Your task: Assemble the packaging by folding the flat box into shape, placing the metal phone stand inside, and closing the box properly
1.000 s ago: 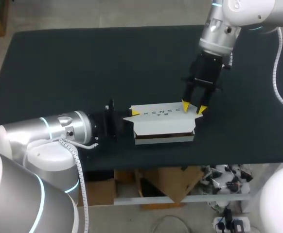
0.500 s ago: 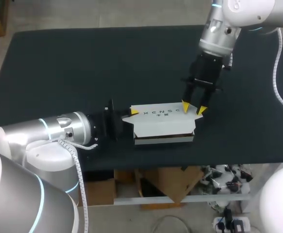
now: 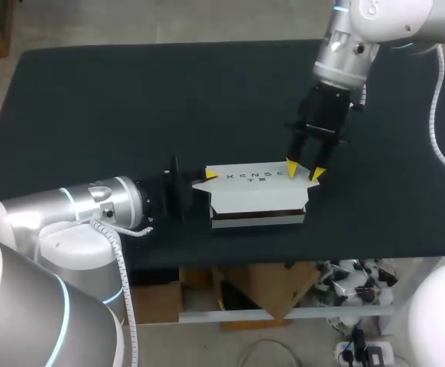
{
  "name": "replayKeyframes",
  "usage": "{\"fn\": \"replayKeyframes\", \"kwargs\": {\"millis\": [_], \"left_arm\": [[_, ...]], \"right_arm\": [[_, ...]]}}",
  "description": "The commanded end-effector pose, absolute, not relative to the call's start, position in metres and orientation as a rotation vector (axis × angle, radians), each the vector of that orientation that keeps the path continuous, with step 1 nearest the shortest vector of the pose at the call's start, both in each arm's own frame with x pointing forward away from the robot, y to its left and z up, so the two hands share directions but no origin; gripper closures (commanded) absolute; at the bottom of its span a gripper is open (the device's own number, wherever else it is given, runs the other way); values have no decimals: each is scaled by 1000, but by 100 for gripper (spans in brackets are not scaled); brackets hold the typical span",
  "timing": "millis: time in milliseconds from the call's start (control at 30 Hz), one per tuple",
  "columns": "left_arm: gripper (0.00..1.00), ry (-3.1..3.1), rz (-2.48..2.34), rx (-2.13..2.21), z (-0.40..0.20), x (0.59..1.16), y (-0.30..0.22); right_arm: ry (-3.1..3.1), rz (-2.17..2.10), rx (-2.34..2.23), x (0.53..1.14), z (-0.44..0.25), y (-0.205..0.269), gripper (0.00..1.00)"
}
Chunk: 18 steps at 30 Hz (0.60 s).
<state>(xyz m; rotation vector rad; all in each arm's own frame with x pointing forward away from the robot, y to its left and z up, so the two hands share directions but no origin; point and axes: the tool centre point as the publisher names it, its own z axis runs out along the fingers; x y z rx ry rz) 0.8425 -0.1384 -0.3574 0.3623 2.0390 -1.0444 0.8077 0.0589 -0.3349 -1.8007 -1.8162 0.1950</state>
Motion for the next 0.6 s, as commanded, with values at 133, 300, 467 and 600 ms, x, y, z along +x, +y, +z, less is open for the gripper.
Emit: {"fn": "replayKeyframes", "kwargs": {"millis": [133,300,467,600], "left_arm": [[76,2025,-1033,356,-358,838,-133],[76,2023,-1020,351,-356,835,-127],[76,2018,-1005,339,-354,832,-119],[76,2026,-987,333,-354,829,-111]], "right_arm": [[-1817,196,-1799,808,-336,59,53],[-1816,196,-1799,808,-337,59,53],[-1815,196,-1799,809,-337,59,53],[-1817,195,-1799,809,-337,59,53]]}}
